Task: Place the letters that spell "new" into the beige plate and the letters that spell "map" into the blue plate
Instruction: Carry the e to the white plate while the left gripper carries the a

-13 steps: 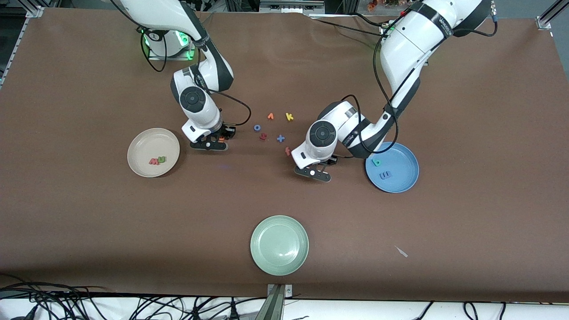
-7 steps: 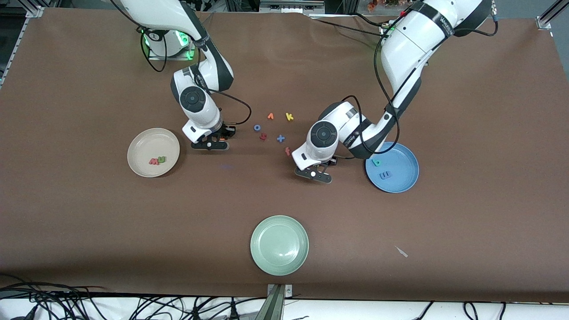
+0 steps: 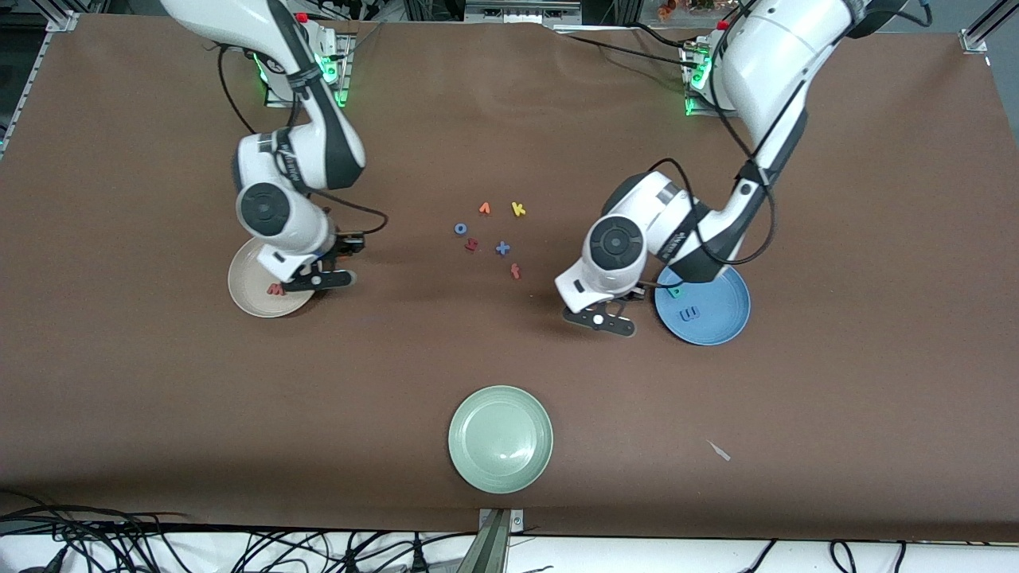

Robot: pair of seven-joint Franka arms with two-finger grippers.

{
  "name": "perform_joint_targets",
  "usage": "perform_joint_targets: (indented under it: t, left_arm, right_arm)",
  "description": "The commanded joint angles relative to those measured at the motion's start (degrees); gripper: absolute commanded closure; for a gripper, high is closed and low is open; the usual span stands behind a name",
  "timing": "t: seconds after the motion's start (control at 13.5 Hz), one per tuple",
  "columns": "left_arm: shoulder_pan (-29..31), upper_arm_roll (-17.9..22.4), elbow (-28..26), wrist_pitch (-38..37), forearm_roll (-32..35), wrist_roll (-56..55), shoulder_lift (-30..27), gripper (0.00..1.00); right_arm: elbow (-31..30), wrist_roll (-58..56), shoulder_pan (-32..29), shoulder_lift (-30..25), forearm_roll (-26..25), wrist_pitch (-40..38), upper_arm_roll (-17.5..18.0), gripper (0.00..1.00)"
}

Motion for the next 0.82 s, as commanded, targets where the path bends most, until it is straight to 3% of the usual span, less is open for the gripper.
perform_joint_targets:
  t: [0.0,0.22,0.3,0.37,0.45,0.52,0.74]
  left_arm:
    - [4.8,-0.1,-3.1,-6.3,1.1,8.0,-3.2,0.88]
    - [13.7,-0.6,-9.7,-5.8,1.2,18.0,-6.0,0.85]
    - [15.8,-0.9,-11.1,-4.5,1.1,20.2,-6.1,0.76]
    - [16.8,-1.0,-12.3,-3.1,1.1,21.1,-6.2,0.56]
    - [16.7,-1.0,-12.4,-2.9,1.1,21.2,-6.2,0.14]
    - [16.5,-1.0,-12.2,-3.1,1.1,21.3,-6.3,0.00]
    - [16.0,-1.1,-10.8,-3.6,1.1,21.3,-7.5,0.00]
  right_arm:
    - [-0.3,-5.3,0.1,0.2,0.6,-1.1,-4.2,0.88]
    - [-0.3,-5.4,-2.2,1.5,0.6,-1.1,-5.2,0.87]
    - [-0.3,-5.2,-2.3,1.5,0.6,-1.1,-5.2,0.58]
    - [0.0,-4.2,-2.2,1.3,0.7,-1.2,-5.2,0.06]
    - [1.0,-4.8,-2.2,0.7,0.7,-1.8,-5.2,0.00]
    - [3.2,-4.7,-2.2,0.6,0.7,-5.4,-5.2,0.00]
    - [13.5,-4.5,-2.3,0.9,0.6,-20.6,-5.2,0.00]
